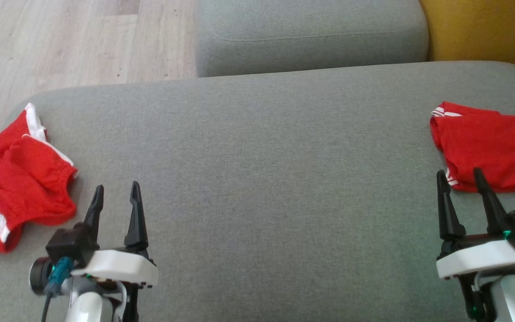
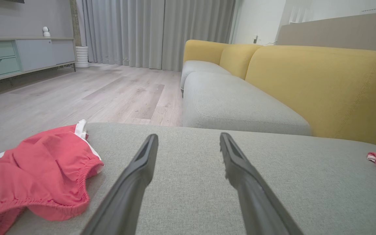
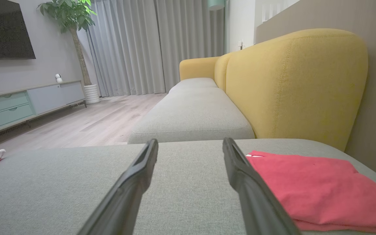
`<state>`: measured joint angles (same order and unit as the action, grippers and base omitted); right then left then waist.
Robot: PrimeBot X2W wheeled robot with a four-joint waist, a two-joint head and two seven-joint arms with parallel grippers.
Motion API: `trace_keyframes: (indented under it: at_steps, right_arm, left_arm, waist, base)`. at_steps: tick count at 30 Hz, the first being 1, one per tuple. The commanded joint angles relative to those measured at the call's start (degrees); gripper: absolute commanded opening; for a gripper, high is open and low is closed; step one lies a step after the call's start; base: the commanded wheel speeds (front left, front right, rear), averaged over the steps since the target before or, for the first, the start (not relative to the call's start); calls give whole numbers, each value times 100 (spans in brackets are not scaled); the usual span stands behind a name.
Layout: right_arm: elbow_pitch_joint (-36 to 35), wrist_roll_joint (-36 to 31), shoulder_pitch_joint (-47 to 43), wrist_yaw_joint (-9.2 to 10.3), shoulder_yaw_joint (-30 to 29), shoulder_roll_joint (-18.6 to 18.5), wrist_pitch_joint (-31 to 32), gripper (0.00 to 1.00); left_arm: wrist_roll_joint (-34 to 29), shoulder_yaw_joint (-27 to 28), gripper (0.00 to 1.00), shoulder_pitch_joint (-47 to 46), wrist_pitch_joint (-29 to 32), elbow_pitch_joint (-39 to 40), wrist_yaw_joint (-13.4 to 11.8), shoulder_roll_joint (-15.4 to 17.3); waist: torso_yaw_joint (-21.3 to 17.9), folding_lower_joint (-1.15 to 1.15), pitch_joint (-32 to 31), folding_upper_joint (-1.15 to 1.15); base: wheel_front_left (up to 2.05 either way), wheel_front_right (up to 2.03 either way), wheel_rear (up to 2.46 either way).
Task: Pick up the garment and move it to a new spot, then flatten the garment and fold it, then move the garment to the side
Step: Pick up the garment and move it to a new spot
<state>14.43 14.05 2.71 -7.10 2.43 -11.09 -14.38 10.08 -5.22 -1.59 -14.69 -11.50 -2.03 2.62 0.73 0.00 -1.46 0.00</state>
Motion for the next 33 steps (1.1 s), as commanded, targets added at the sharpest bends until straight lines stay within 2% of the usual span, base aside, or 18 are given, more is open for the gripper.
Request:
trace_keyframes:
  at_steps: [1, 7, 16, 17, 21, 27, 33]
  right_arm:
    - [-158, -32, 53, -39, 65, -8, -62, 100]
    - [-140, -14, 11, -39, 108, 34, -56, 100]
    - [-146, 24, 36, -39, 344, 85, -2, 100]
    - [-136, 47, 39, -39, 398, 107, 1, 100]
    - [-130, 68, 65, -39, 488, 144, -7, 100]
    - [-87, 105, 89, -39, 575, 180, -23, 100]
    - [-14, 107, 121, -39, 621, 187, -34, 100]
  left_arm:
    - [19, 116, 100, -265, -31, 150, -25, 26]
    - [-8, 73, 100, -332, -31, 149, -54, 26]
    - [-80, 166, 100, -306, -31, 140, -44, 26]
    - [-103, 185, 100, -294, -31, 139, -43, 26]
    - [-145, 257, 100, -271, -31, 125, -22, 26]
    - [-167, 325, 100, -260, -31, 105, 30, 26]
    - [-177, 358, 100, -283, -31, 63, 66, 26]
  waist:
    - [42, 0, 1, 0]
    - [470, 0, -12, 0]
    - [1426, 0, -40, 0]
    - [1627, 0, -43, 0]
    - [1967, 0, -36, 0]
    - [2314, 0, -26, 0]
    - [2401, 0, -28, 0]
  base:
    - [0, 0, 0]
    - [0, 0, 0]
    - [0, 0, 0]
    - [0, 0, 0]
    - [0, 0, 0]
    - [0, 0, 0]
    - [0, 0, 0]
